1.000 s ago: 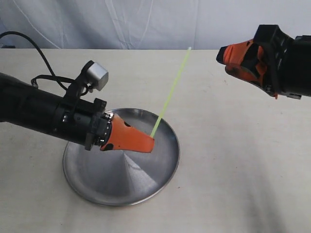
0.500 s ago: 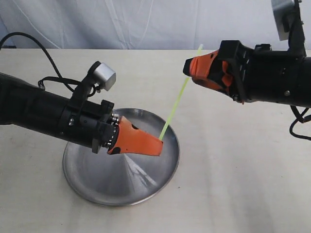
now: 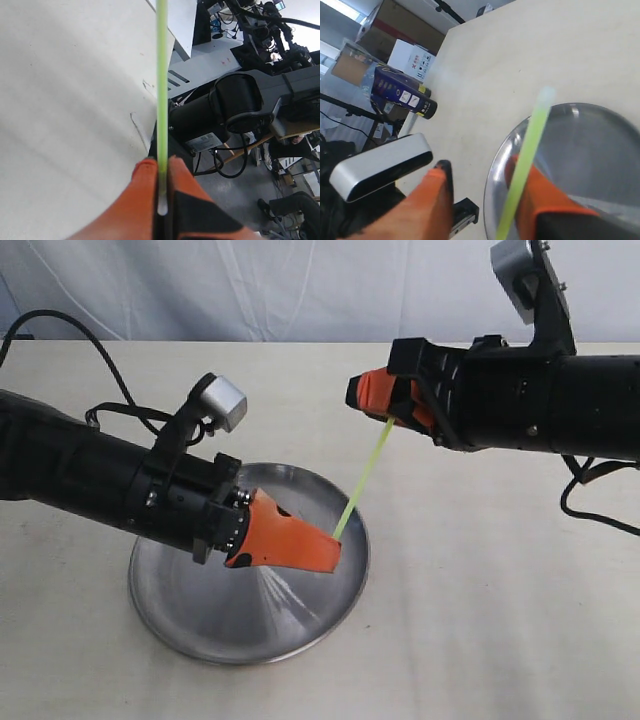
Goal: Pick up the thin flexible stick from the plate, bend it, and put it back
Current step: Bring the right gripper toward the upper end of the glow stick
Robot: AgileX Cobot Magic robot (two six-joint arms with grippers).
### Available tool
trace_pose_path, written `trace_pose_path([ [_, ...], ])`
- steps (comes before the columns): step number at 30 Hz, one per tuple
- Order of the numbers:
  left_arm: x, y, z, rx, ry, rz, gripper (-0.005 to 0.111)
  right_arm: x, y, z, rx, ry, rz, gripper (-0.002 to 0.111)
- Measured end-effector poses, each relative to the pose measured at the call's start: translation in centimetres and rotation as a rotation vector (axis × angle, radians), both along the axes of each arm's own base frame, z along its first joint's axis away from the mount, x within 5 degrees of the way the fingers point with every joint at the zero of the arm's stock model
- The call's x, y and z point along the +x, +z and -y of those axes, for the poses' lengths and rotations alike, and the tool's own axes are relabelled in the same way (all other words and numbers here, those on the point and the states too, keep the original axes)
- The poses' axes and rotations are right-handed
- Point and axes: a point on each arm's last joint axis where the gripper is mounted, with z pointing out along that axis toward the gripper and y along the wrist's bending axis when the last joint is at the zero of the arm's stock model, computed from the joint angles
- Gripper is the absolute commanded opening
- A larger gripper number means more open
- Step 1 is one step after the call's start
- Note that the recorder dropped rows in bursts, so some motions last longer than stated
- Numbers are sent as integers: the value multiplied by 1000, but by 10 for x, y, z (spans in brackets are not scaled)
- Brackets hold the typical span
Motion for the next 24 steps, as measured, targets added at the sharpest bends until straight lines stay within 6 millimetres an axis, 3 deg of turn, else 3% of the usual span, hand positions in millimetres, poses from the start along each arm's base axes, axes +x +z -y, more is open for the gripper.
trace_pose_path([
  [4, 0, 0, 0, 0, 0, 0, 0, 2, -2, 1, -11, -15, -3, -1],
  [24, 3, 1, 1, -31, 47, -17, 0, 5, -4, 3, -85, -25, 35, -1],
])
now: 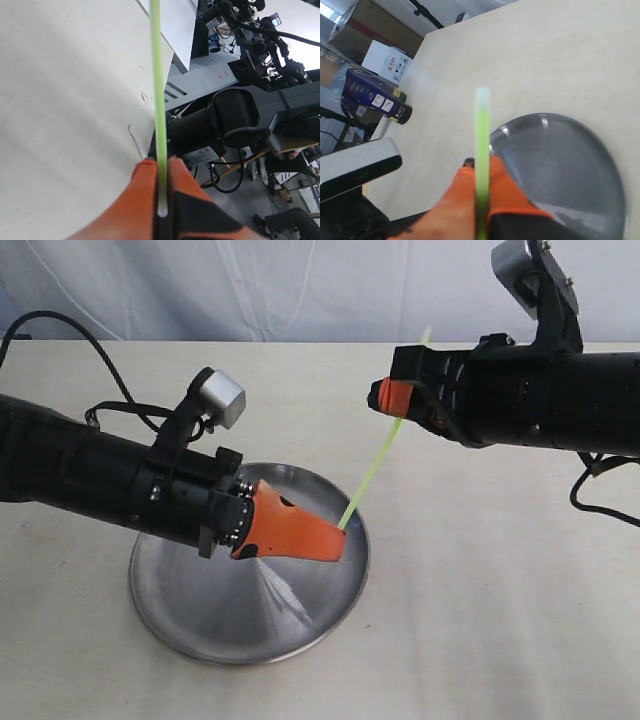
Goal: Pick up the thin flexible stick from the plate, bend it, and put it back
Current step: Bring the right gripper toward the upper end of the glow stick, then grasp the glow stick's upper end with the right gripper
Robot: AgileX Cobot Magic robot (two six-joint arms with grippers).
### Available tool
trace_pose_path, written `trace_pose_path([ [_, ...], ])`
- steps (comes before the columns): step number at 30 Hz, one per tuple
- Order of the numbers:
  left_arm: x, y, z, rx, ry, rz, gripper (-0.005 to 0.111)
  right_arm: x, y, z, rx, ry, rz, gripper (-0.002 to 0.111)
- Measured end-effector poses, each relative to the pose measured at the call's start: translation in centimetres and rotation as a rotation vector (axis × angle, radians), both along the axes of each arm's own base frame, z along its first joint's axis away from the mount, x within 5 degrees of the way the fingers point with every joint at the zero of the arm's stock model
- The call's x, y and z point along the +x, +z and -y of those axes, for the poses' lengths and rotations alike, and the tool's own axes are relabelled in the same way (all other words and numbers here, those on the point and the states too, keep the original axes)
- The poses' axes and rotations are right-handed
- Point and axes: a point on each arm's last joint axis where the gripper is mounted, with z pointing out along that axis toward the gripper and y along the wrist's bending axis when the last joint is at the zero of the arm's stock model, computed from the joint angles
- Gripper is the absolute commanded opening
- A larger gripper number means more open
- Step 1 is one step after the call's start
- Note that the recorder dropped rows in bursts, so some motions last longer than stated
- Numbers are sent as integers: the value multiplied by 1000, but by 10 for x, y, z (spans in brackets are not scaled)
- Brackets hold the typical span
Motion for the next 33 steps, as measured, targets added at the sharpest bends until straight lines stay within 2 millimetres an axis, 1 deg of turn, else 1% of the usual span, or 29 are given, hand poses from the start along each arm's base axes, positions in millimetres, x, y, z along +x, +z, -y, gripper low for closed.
trace_pose_path([
  [14, 1, 1, 1, -18, 19, -10, 0, 1, -1, 1, -38, -1, 19, -1],
  [17, 1, 1, 1, -18, 19, -11, 0, 0, -1, -2, -56, -6, 26, -1],
  [24, -1, -1, 1, -3, 3, -13, 0, -8, -5, -18, -160, -45, 67, -1],
  [33, -2, 0, 1, -6, -2, -18, 0, -13, -7, -25, -229, -87, 103, -1],
])
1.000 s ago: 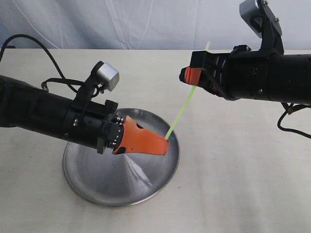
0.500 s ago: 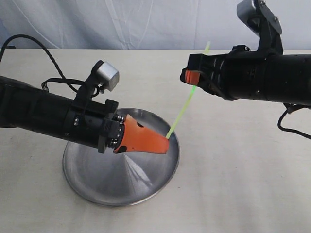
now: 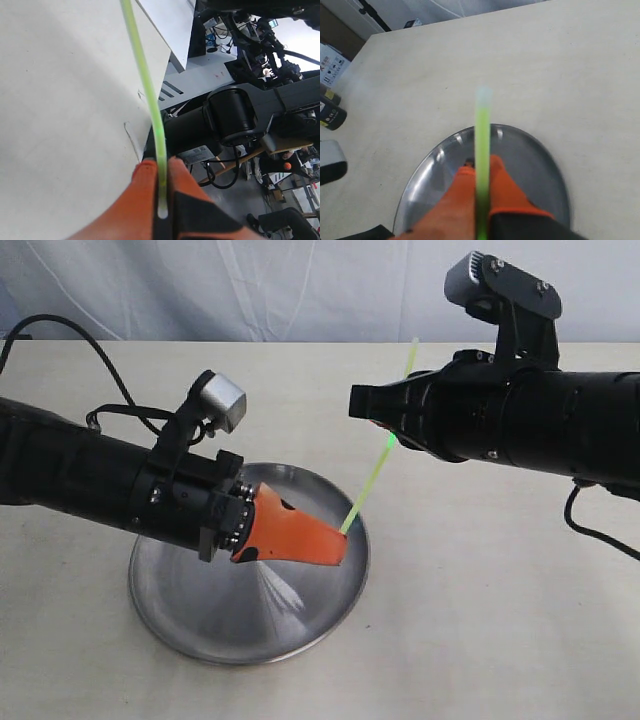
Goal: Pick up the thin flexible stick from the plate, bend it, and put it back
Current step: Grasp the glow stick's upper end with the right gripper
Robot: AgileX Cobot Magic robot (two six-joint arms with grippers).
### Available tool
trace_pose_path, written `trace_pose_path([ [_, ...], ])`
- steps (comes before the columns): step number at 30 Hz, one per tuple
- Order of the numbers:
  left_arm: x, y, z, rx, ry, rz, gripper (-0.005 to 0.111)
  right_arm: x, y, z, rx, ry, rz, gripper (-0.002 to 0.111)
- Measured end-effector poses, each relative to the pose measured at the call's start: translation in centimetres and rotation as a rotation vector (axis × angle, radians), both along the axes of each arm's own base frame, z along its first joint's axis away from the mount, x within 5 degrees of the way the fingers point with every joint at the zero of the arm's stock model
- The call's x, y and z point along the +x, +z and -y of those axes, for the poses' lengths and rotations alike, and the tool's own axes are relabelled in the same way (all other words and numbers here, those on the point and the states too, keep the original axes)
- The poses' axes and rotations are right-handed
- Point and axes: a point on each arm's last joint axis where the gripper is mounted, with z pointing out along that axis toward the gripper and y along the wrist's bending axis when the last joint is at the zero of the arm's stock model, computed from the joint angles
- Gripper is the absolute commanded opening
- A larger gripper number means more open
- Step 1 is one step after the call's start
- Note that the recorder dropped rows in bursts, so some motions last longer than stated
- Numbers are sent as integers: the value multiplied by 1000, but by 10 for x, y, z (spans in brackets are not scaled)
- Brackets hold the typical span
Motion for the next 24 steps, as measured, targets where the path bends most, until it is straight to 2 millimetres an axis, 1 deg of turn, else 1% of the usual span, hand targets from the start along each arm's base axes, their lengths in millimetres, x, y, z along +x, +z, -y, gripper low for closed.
trace_pose_path([
  [24, 5, 5, 1, -13, 9, 1, 0, 2, -1, 3, -81, -11, 60, -1],
])
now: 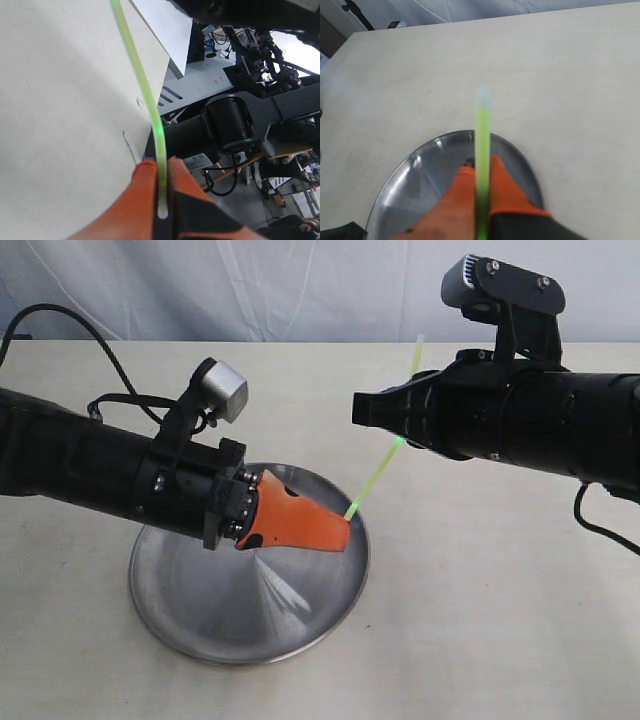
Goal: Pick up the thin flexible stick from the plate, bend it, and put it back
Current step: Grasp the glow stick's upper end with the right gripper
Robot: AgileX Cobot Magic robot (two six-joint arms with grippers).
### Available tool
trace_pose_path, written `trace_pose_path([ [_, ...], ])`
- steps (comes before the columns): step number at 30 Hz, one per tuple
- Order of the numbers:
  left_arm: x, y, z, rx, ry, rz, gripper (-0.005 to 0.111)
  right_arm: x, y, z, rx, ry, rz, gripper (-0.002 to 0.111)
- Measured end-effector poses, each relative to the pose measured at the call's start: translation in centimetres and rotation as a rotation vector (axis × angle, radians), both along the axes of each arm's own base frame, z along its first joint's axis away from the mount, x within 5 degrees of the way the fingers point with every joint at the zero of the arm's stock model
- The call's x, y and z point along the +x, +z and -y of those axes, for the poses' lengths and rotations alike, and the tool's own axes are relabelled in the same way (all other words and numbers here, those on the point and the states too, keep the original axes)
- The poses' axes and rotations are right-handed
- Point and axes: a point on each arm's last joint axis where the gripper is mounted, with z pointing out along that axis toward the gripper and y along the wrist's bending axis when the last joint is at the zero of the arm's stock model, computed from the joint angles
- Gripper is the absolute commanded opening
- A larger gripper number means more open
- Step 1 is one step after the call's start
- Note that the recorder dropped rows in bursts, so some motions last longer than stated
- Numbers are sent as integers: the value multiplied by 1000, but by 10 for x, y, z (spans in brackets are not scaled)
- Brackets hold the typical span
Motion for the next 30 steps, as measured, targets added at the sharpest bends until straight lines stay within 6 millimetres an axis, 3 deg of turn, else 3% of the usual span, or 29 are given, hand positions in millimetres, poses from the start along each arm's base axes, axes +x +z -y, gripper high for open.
trace_pose_path([
  [21, 2, 2, 1, -10, 5, 5, 0, 0, 0, 0, -45, 20, 36, -1],
  [30, 2, 3, 1, -14, 14, 0, 0, 8, -24, -7, -103, 33, -28, -1],
])
